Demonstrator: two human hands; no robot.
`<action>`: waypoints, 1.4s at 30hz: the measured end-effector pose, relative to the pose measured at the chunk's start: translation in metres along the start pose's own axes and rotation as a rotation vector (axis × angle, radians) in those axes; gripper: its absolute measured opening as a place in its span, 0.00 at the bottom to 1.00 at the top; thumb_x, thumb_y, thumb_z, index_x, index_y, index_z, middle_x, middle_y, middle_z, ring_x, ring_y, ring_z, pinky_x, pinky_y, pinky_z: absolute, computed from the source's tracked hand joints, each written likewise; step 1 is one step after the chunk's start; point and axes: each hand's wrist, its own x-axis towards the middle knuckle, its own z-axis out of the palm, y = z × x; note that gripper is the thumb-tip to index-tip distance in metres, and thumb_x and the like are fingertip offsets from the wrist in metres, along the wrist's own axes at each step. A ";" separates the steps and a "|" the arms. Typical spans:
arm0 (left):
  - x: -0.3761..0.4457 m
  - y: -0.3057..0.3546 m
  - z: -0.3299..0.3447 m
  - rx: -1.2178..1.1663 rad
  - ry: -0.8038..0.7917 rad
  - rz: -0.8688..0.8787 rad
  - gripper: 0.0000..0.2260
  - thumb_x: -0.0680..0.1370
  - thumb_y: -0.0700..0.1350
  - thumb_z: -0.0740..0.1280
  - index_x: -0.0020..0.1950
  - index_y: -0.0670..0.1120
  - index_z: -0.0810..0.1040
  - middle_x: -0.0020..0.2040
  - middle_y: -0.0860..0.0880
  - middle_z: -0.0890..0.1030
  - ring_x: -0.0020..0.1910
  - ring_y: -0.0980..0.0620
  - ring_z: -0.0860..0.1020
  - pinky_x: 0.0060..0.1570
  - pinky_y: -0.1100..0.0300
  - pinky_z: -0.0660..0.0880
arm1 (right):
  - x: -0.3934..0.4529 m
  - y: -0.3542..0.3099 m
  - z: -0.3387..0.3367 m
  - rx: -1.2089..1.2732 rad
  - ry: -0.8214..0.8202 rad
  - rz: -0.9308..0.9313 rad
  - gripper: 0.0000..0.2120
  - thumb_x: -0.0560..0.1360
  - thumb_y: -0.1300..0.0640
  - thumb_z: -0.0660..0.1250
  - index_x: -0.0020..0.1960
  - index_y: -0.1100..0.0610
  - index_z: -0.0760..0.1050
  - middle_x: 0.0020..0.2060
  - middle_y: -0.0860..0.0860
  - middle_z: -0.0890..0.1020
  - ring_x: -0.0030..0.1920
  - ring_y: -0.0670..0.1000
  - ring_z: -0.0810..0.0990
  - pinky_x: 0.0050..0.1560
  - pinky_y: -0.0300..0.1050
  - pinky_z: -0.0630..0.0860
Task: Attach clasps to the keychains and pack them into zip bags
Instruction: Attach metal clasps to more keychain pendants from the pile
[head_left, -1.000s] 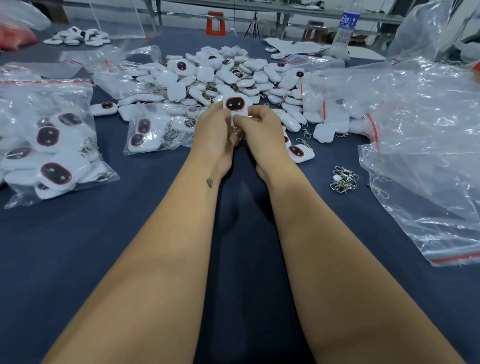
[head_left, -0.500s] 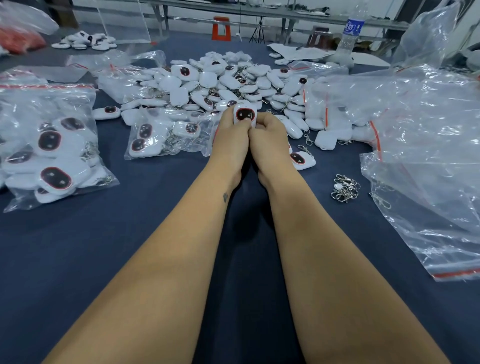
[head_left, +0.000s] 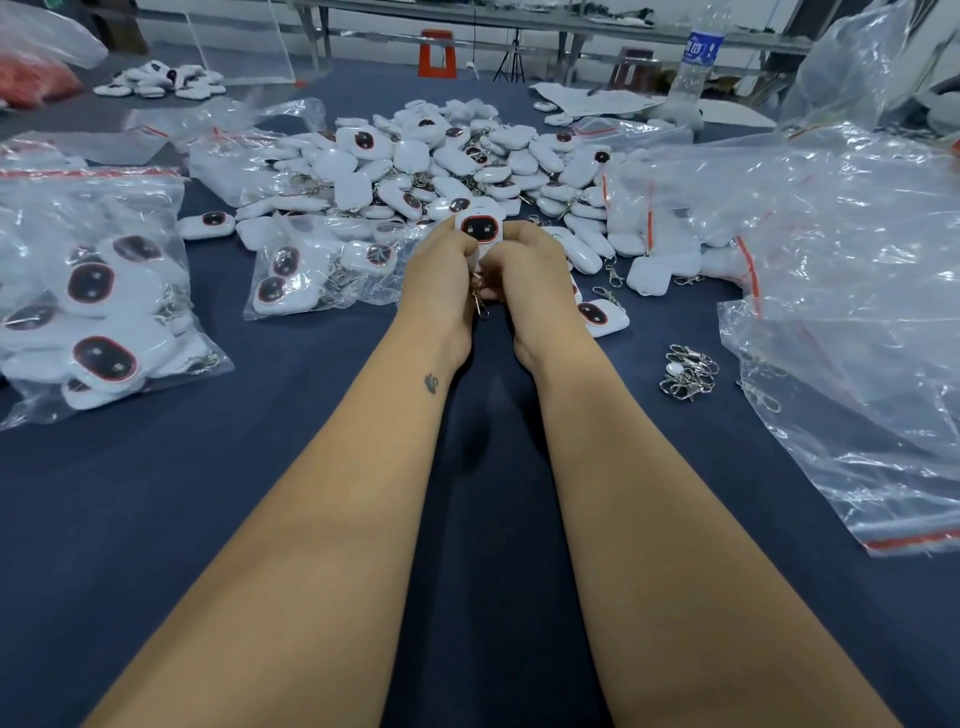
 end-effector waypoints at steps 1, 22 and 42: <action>0.000 0.000 0.001 0.011 -0.024 0.016 0.16 0.75 0.31 0.53 0.48 0.46 0.77 0.34 0.50 0.77 0.29 0.56 0.74 0.28 0.64 0.69 | 0.001 -0.001 0.000 0.036 0.008 0.012 0.09 0.70 0.68 0.61 0.44 0.57 0.76 0.32 0.52 0.79 0.30 0.48 0.74 0.34 0.41 0.73; -0.003 0.002 -0.001 0.012 -0.083 -0.003 0.12 0.78 0.36 0.57 0.50 0.46 0.79 0.35 0.51 0.78 0.33 0.57 0.75 0.33 0.64 0.69 | 0.003 0.005 0.002 0.006 0.046 -0.049 0.08 0.77 0.62 0.61 0.46 0.52 0.77 0.33 0.44 0.81 0.34 0.40 0.78 0.37 0.39 0.74; 0.001 -0.002 0.003 0.085 0.005 0.073 0.13 0.80 0.34 0.57 0.56 0.46 0.78 0.41 0.48 0.80 0.31 0.58 0.78 0.29 0.65 0.74 | 0.000 0.001 0.002 0.046 0.050 -0.025 0.12 0.73 0.68 0.60 0.41 0.55 0.78 0.35 0.51 0.81 0.38 0.49 0.77 0.41 0.47 0.73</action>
